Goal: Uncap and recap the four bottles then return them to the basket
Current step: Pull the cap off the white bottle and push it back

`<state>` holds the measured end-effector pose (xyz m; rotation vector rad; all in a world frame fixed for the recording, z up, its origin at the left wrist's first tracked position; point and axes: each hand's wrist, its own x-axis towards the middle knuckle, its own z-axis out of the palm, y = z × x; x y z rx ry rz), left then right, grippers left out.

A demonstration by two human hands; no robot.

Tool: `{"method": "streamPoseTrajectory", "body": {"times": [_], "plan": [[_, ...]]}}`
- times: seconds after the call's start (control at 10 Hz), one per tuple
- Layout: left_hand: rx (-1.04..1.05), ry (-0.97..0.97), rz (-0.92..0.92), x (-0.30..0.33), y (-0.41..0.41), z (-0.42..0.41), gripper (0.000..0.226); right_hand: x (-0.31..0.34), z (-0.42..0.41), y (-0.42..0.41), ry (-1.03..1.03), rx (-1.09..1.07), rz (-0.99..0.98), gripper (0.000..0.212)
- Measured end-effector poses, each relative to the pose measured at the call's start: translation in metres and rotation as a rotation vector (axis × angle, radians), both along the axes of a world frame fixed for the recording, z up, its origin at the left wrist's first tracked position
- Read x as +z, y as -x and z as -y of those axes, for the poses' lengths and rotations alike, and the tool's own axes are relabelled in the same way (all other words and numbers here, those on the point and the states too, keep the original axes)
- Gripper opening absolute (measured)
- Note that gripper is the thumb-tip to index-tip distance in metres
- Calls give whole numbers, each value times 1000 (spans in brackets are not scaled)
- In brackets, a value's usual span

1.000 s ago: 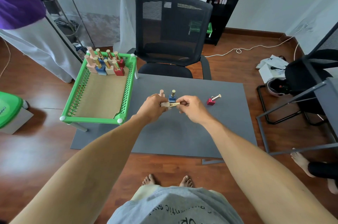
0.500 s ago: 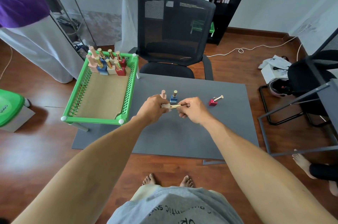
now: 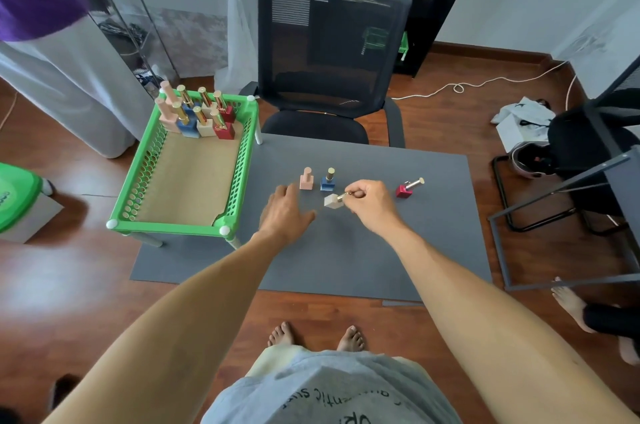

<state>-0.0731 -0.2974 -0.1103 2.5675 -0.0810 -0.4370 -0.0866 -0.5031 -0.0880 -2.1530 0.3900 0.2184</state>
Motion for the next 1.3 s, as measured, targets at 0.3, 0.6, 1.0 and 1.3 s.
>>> {"method": "streamPoseTrajectory", "body": {"times": [0.3,0.6,1.0,1.3], "plan": [[29,-180,-56,-50,18,-5,113,-19,22,-19,190,-37,38,7],[51,-158,-120,-70,18,3,119,-27,28,-47,250,-3,6,9],[52,-186,-162,-72,19,10,122,-31,29,-54,234,13,39,6],[50,-189,-169,-71,19,10,122,-35,29,-52,240,26,52,8]]}}
